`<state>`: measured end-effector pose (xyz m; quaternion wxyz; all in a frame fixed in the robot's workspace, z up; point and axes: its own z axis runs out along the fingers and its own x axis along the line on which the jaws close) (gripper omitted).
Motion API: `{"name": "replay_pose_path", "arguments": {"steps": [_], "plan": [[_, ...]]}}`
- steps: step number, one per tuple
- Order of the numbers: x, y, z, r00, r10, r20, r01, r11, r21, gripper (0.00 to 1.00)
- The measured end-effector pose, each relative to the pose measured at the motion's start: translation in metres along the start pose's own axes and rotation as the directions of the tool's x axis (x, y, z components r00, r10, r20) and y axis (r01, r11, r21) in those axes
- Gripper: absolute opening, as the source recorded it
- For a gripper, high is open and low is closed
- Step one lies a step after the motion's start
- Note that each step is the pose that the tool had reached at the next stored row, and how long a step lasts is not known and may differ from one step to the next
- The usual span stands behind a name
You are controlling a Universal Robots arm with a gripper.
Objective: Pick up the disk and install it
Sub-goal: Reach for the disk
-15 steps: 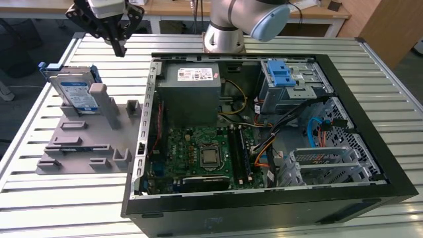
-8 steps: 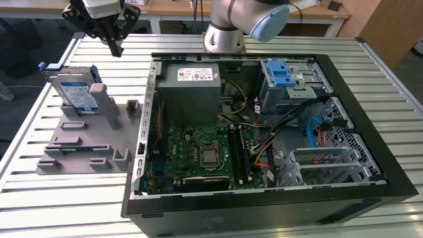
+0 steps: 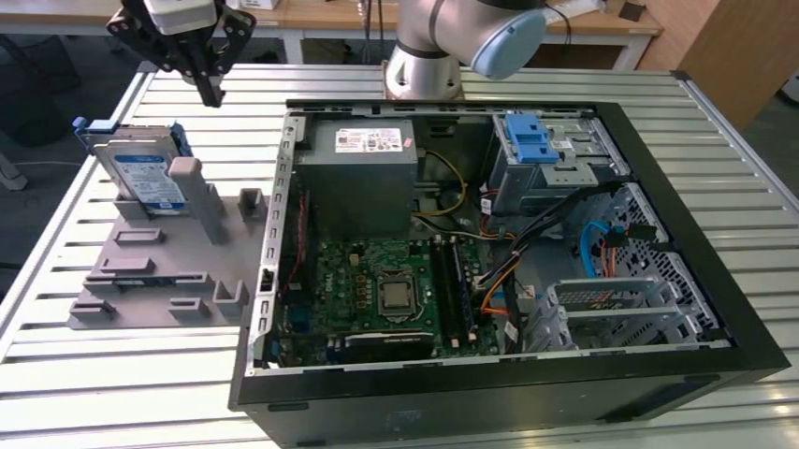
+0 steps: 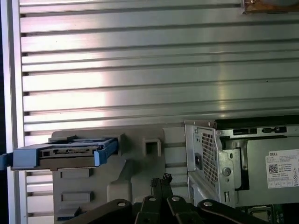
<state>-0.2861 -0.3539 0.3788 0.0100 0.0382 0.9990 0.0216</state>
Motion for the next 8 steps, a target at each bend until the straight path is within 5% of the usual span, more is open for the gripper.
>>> {"name": "replay_pose_path", "arguments": {"steps": [8], "plan": [[0.0108,0.0014,0.0009,1.0,0.0,-0.0009,0.0,1.0,0.0001,0.11]]}}
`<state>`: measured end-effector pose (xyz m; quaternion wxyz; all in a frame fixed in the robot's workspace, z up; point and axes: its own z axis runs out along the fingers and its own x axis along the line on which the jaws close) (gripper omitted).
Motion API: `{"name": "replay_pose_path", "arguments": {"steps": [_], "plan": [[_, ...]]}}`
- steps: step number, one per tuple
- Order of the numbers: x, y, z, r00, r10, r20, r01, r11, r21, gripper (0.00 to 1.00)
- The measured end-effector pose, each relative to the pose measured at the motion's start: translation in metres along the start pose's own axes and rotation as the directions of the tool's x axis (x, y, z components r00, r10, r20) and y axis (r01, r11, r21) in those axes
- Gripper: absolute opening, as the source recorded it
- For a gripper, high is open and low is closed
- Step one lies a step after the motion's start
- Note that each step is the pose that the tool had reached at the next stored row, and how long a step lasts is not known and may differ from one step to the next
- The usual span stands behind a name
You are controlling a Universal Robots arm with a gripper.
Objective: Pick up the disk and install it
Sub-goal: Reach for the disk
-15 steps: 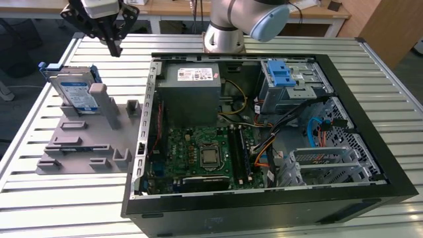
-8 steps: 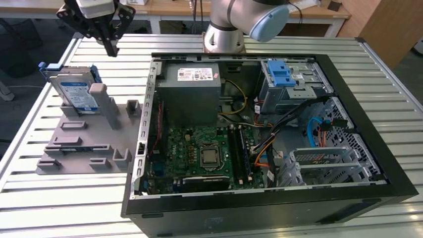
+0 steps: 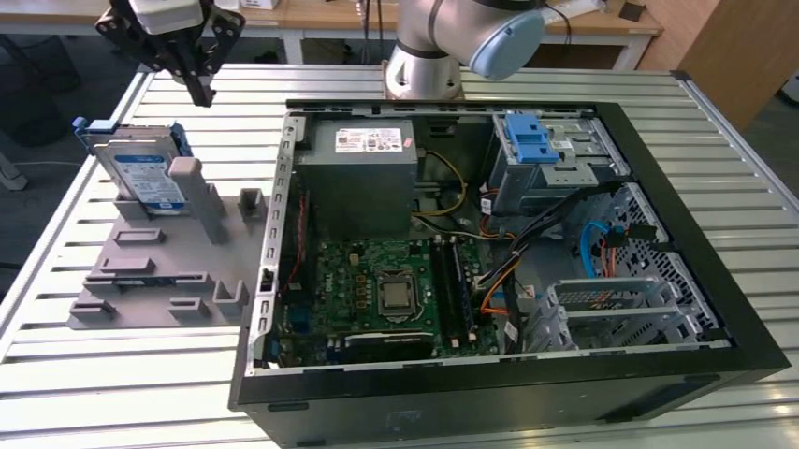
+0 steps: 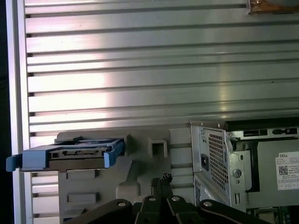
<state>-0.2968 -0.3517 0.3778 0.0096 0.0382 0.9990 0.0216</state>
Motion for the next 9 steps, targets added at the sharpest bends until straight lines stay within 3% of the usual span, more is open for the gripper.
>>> {"name": "replay_pose_path", "arguments": {"steps": [9], "plan": [[0.0123,0.0013,0.0009,1.0,0.0,-0.001,0.0,1.0,0.0001,0.11]]}}
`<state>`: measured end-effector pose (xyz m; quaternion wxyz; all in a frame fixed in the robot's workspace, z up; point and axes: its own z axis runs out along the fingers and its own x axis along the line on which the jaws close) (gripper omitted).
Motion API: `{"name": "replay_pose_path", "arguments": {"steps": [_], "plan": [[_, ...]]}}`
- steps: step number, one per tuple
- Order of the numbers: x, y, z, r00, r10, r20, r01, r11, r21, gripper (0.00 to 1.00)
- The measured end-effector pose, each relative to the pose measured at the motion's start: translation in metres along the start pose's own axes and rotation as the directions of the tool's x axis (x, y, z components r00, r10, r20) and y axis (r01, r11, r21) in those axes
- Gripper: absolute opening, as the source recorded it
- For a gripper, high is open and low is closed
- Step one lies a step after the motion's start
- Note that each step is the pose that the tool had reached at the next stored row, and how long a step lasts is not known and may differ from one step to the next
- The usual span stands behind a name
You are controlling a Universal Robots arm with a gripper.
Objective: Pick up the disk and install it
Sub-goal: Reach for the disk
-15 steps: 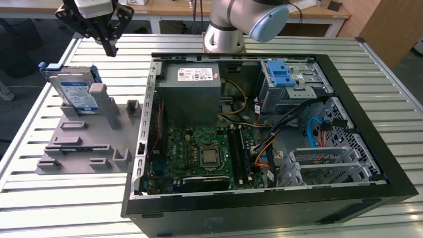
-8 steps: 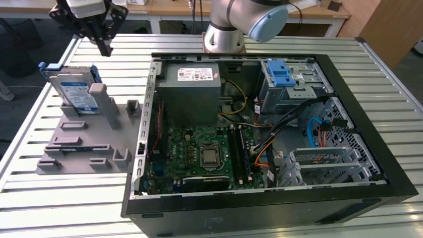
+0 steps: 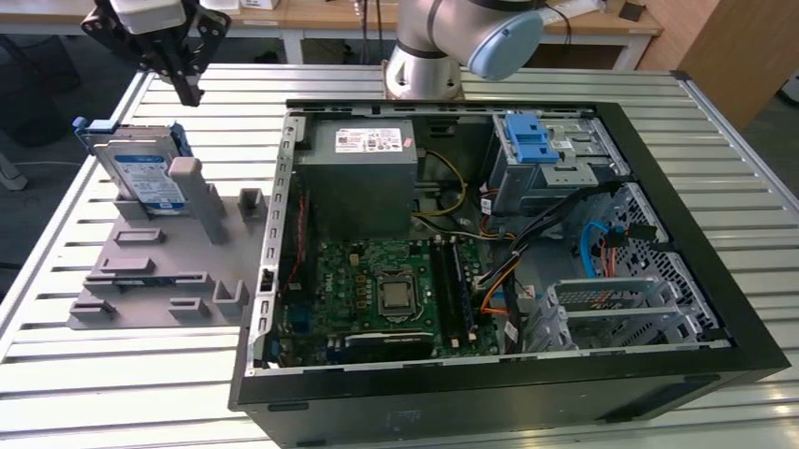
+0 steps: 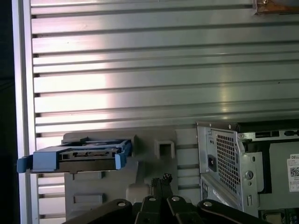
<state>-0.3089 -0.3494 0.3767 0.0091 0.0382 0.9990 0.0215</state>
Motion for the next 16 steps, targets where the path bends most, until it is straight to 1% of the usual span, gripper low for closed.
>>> {"name": "replay_pose_path", "arguments": {"steps": [16], "plan": [[0.0193,0.0026,0.0019,1.0,0.0,-0.0024,0.0,1.0,0.0001,0.11]]}}
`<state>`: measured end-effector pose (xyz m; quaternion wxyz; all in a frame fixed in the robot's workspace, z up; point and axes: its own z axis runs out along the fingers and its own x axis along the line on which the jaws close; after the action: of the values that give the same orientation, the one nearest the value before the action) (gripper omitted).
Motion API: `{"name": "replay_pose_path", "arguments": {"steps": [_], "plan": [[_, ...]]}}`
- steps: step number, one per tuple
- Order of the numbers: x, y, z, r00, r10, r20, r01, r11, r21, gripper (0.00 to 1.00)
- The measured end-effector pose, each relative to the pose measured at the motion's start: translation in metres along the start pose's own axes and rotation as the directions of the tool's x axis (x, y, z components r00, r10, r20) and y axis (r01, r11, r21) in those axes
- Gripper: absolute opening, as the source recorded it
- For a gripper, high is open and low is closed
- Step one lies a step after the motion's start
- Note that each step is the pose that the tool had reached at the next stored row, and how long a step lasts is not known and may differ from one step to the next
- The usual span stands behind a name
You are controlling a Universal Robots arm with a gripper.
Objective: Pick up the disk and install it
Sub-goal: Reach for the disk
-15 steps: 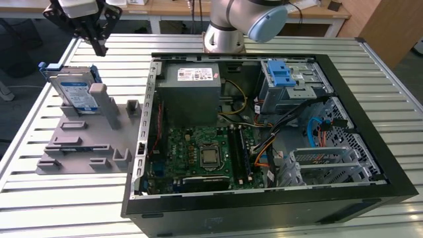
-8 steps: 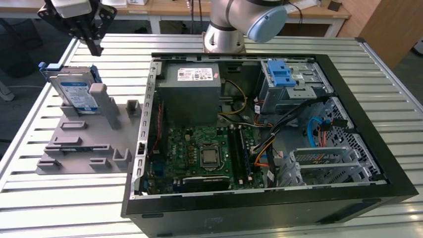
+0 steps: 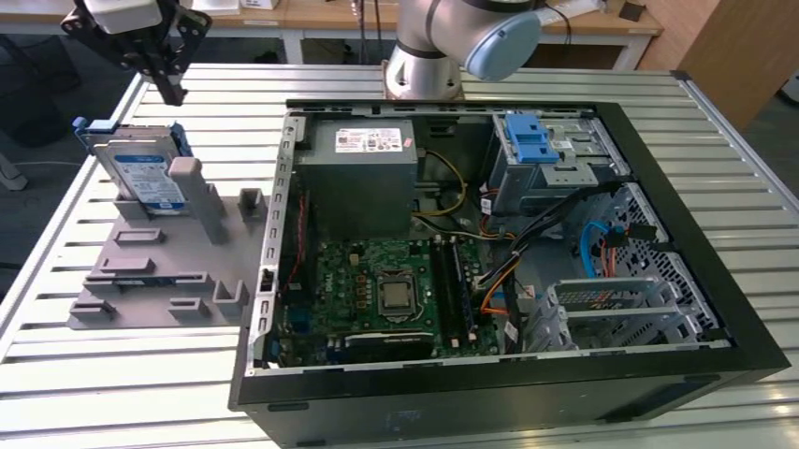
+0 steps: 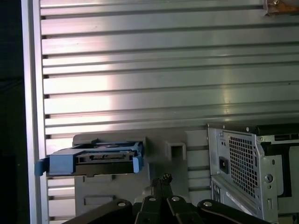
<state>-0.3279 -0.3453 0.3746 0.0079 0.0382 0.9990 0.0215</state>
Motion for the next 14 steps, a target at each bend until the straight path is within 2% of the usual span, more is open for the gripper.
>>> {"name": "replay_pose_path", "arguments": {"steps": [14], "plan": [[0.0166,0.0019,0.0023,1.0,0.0,-0.0013,0.0,1.0,0.0001,0.11]]}}
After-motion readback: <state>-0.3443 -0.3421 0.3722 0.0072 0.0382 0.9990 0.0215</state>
